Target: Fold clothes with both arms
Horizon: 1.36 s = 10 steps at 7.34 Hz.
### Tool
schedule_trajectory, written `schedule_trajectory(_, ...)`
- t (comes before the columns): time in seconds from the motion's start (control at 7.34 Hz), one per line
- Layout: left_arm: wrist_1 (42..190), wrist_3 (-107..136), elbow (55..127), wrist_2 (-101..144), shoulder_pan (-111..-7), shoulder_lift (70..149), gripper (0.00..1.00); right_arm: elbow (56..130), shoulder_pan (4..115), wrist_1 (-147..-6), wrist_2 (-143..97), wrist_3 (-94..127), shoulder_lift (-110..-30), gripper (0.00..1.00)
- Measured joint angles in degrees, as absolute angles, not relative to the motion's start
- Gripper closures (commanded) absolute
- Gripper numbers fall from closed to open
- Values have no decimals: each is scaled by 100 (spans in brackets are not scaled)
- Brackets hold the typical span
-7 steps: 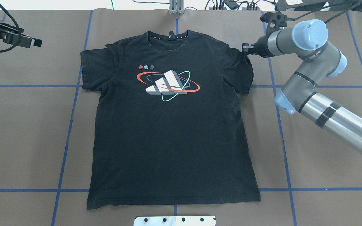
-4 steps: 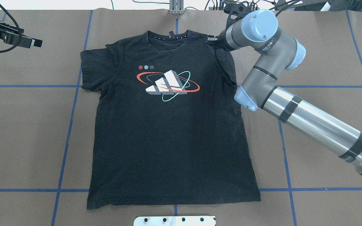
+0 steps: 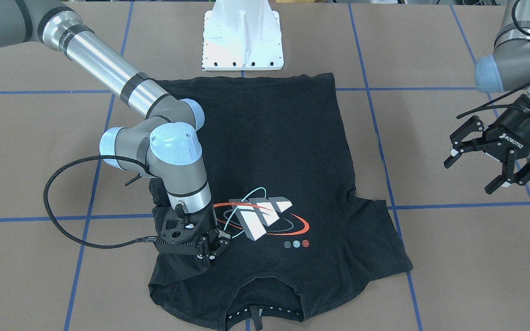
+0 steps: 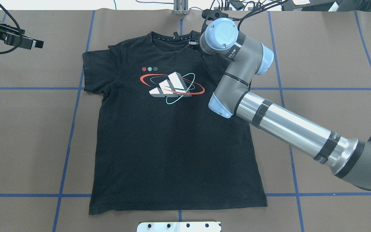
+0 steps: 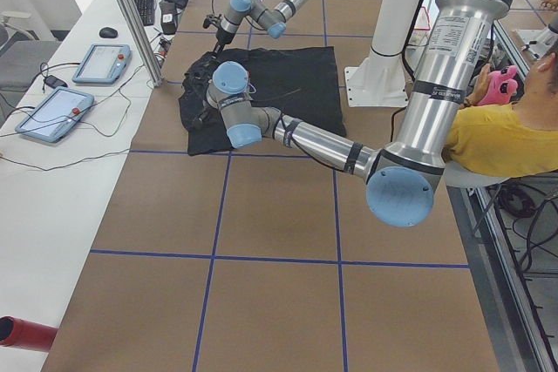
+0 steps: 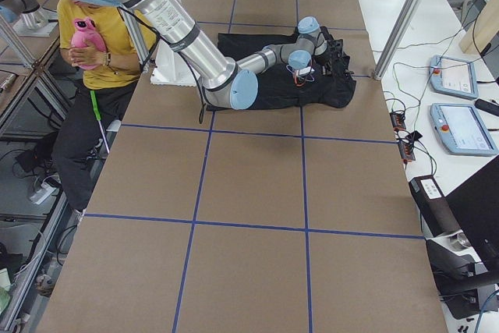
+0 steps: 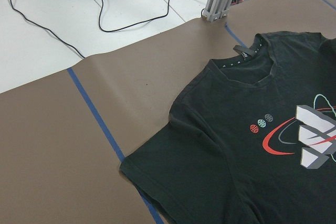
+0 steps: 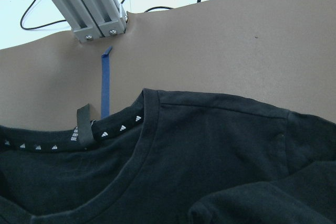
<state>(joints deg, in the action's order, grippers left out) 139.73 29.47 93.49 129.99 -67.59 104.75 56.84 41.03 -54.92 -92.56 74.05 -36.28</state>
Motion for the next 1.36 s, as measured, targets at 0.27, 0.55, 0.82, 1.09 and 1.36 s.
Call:
schedule_trajectory(0.27, 13974, 2948, 9338, 12999, -6759, 10485, 0, 5608, 4004, -5479, -9083, 7441, -3586, 0)
schedule_trajectory(0.55, 13975, 2988, 9294, 12999, -6753, 10542, 0, 5606, 4046, -5623, -9210, 7485, -3478, 0)
schedule_trajectory(0.82, 13975, 3249, 9105, 12898, -6706, 10805, 0, 5693, 4354, -6338, -10011, 7161, -3326, 0)
schedule_trajectory(1.09, 14002, 3876, 8560, 11991, -6363, 11379, 0, 6018, 4756, -6785, -10683, 6423, -3468, 0)
schedule_trajectory(1.36, 14343, 4155, 7777, 11215, -5961, 11764, 0, 7056, 5246, -6891, -11297, 5541, -4485, 0)
